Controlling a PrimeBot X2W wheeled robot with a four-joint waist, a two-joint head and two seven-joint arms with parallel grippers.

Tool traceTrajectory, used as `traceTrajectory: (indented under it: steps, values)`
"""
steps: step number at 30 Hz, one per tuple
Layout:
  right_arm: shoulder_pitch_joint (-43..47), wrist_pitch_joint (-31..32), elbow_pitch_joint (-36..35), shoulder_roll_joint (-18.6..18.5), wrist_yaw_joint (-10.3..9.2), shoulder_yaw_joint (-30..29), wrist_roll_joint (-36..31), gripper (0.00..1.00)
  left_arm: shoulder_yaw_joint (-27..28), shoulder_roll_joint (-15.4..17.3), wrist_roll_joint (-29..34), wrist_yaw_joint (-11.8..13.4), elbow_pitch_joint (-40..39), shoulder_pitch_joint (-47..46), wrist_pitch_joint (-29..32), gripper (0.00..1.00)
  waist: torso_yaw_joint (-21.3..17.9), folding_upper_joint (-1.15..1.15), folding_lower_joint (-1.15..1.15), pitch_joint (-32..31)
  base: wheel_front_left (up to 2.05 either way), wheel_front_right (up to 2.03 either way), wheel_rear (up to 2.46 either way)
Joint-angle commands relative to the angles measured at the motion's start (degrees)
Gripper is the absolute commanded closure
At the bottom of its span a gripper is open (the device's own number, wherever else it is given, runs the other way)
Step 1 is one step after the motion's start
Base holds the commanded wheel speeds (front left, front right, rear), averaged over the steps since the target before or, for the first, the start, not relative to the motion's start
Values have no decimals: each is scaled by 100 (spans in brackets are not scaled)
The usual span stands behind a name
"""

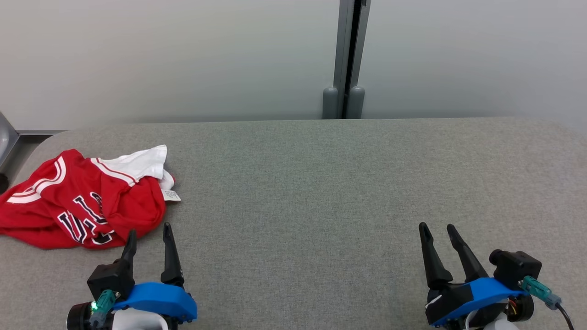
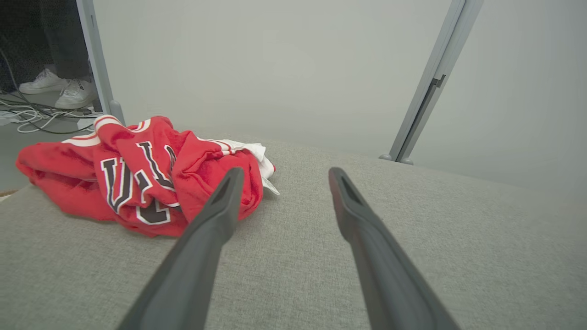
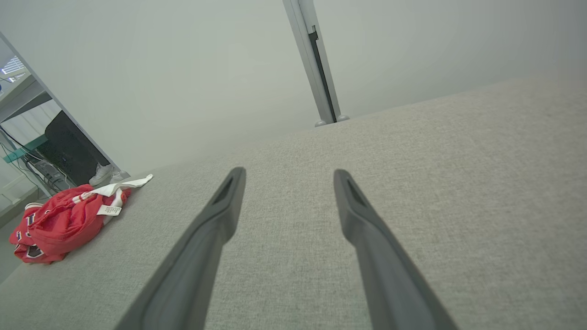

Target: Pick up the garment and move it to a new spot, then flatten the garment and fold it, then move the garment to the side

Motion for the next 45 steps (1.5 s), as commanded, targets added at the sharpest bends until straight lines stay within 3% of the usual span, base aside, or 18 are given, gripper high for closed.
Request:
traceTrajectory:
  steps: [1, 26, 45]
  values:
    - [-39, -70, -49, -37, 13, -12, -158, 0, -11, 31, 172, 47, 17, -109, -60, 0, 6, 0, 0, 4, 0, 0, 0]
    - [30, -338, 71, -41, 10, -156, -1268, 0, 53, 34, 1044, 158, 284, -141, -326, 0, 56, 0, 0, -2, 0, 0, 0]
    - [-29, -329, 136, -40, 10, -153, -1221, 0, 82, 27, 1007, 202, 326, -161, -320, 0, 115, 0, 0, -2, 0, 0, 0]
